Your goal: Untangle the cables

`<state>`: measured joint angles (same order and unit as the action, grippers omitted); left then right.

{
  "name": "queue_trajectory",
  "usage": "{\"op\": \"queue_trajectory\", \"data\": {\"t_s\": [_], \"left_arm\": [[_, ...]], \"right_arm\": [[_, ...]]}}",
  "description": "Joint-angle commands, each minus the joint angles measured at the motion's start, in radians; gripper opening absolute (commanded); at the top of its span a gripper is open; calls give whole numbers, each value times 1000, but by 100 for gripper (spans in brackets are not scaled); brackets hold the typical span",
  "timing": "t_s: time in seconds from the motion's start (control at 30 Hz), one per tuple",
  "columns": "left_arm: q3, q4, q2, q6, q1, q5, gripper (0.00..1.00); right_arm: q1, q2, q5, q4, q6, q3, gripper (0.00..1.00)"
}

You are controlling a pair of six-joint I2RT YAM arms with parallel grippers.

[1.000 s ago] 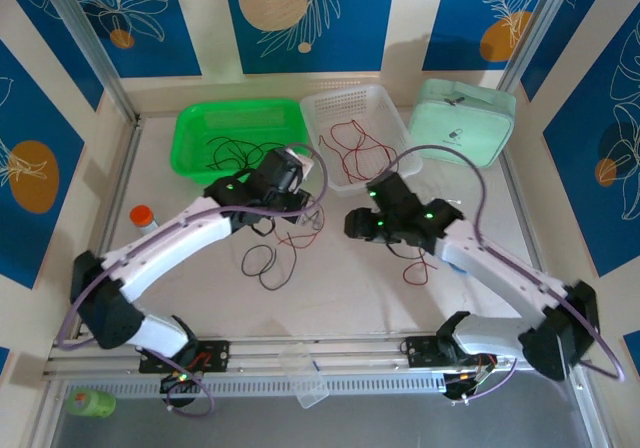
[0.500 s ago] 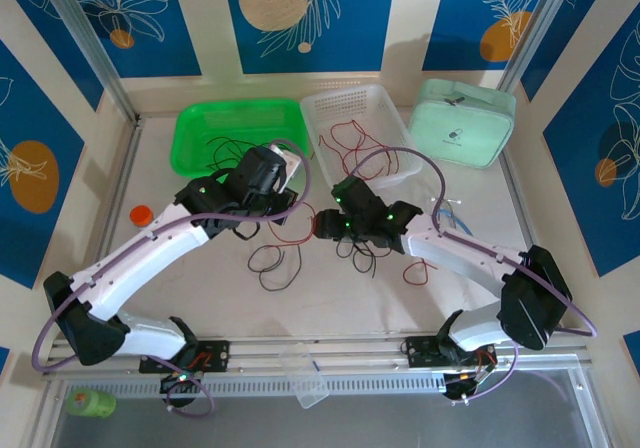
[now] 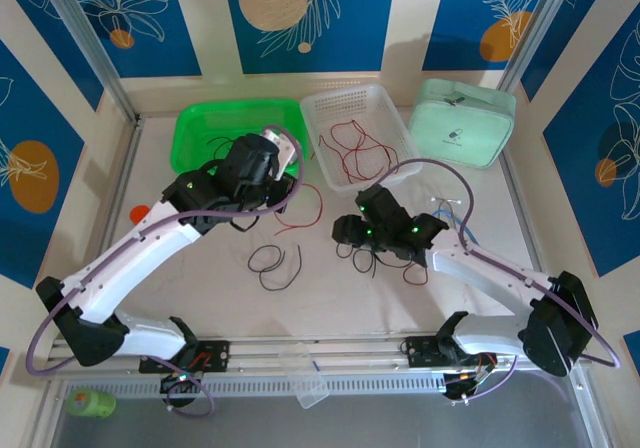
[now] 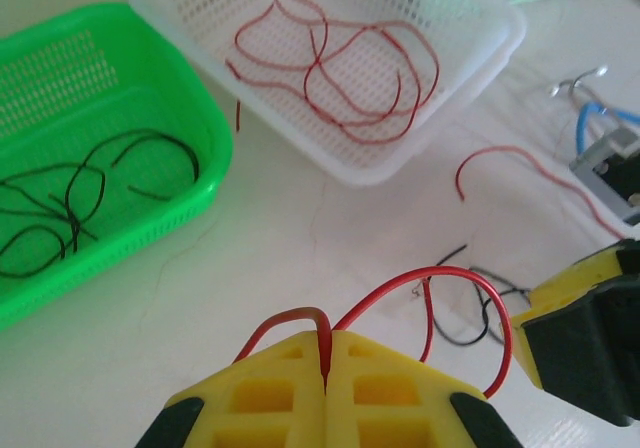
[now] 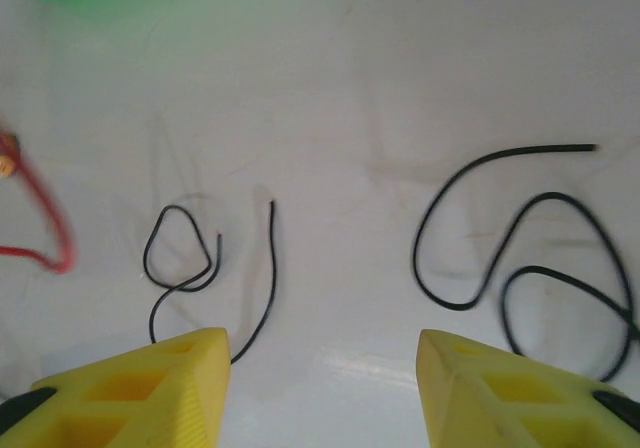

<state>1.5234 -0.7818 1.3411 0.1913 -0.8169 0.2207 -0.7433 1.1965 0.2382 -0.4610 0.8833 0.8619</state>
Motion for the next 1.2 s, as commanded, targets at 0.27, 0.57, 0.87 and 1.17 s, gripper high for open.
{"op": "queue_trajectory", "data": {"t_s": [0.27, 0.57, 0.87, 1.17], "left_arm": [[179, 304, 250, -169, -11, 10, 0], [254, 638, 511, -276, 3, 90, 0], [353, 841, 778, -315, 27, 151, 0], [400, 785, 917, -287, 36, 114, 24]], "right_arm": [[84, -117, 112, -265, 111, -66, 53], [180, -169, 72, -354, 151, -128, 53], [183, -158, 65, -370, 144, -129, 53], [221, -154, 99, -422, 175, -148, 54]]}}
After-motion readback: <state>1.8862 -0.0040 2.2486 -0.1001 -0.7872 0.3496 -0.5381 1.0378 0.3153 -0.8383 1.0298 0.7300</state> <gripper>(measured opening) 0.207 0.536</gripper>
